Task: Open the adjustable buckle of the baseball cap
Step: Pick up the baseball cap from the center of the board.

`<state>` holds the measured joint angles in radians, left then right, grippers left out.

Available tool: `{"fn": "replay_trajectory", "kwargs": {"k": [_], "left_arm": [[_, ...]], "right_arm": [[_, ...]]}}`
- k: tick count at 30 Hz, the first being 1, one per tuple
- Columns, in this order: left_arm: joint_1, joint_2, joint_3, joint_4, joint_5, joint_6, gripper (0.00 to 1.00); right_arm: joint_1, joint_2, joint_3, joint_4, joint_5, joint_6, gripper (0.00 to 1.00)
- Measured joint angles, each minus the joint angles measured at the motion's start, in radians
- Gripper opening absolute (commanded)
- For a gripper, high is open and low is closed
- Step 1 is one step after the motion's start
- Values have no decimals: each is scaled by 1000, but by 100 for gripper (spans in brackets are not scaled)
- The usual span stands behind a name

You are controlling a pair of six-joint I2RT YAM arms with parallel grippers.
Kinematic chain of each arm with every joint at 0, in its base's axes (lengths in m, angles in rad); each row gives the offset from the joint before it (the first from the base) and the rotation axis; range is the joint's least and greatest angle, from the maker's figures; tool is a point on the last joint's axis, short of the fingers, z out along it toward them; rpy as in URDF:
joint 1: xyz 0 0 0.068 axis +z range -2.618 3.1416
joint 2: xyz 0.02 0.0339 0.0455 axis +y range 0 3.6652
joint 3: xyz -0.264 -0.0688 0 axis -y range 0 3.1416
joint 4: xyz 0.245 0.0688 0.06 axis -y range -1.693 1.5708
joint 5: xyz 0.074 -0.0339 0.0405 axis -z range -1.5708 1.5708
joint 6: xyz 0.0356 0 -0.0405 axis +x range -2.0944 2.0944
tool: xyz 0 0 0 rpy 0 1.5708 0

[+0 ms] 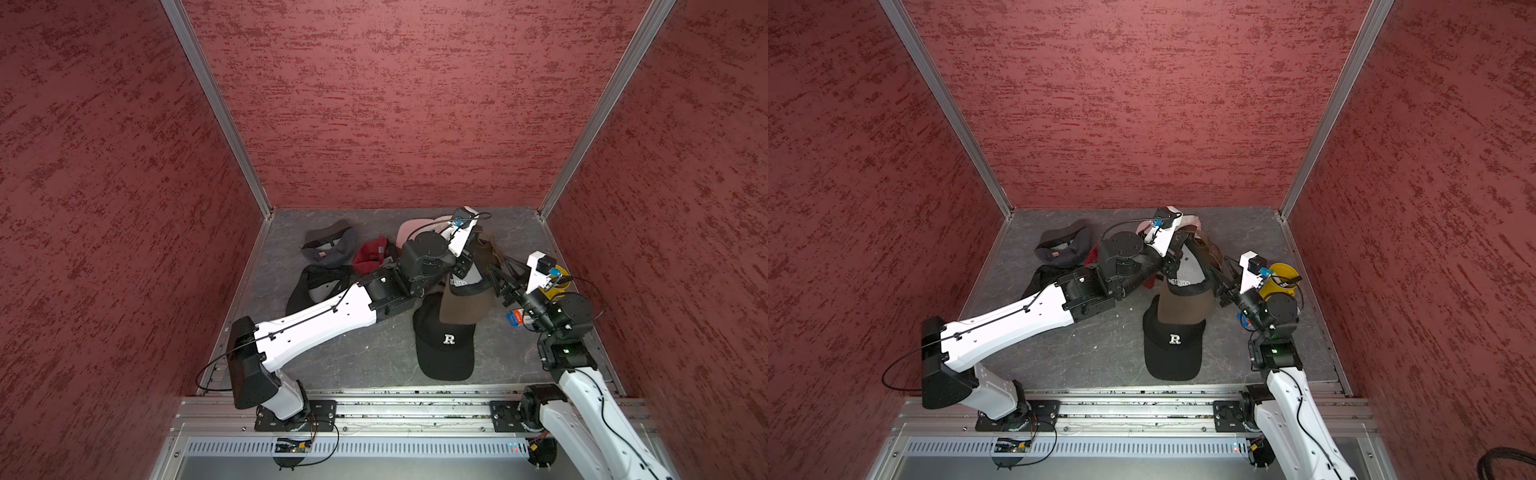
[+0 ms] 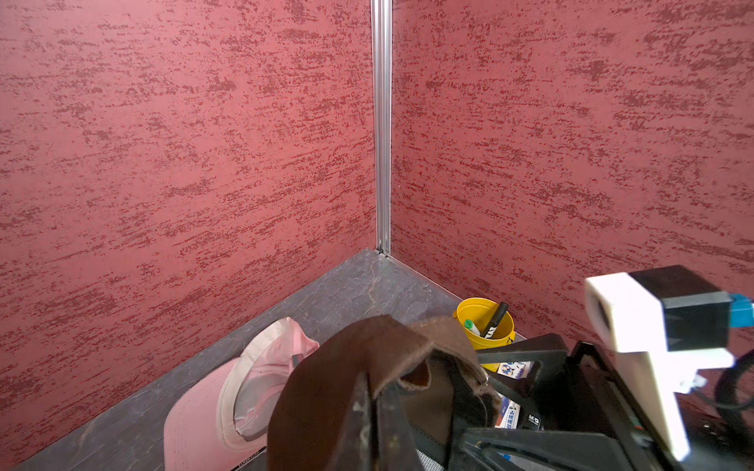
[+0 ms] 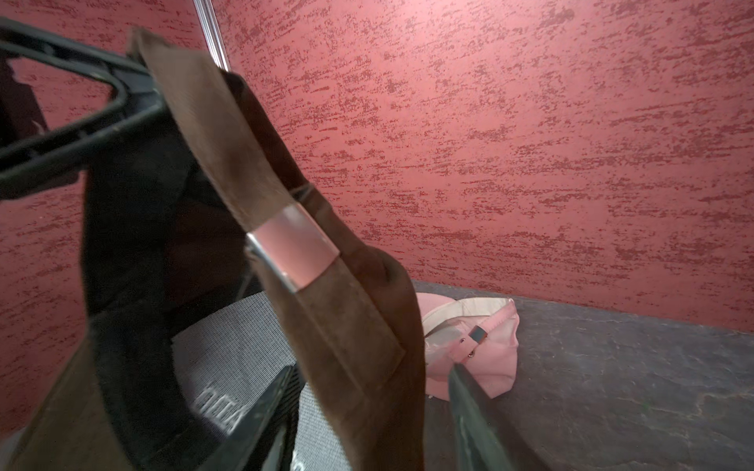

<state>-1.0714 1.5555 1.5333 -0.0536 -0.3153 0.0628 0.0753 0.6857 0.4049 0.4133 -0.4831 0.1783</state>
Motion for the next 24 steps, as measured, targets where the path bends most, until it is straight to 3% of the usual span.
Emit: {"fn": "replay_trajectory", "kwargs": {"k": [6, 10, 14, 20, 24], "left_arm": [[-3, -6, 0, 0, 0, -14, 0], [-3, -18, -12, 1, 0, -30, 0], [-2, -51, -49, 2, 0, -56, 0], [13, -98, -129, -2, 24, -96, 39], [26, -149, -206, -24, 58, -114, 52]], "right_arm": [[13, 35, 0, 56, 16, 4, 15], [14, 24, 0, 82, 24, 16, 4], [18, 10, 3, 97, 25, 24, 0], [23, 10, 55, 66, 37, 27, 0], [27, 13, 112, 28, 48, 26, 0]]}}
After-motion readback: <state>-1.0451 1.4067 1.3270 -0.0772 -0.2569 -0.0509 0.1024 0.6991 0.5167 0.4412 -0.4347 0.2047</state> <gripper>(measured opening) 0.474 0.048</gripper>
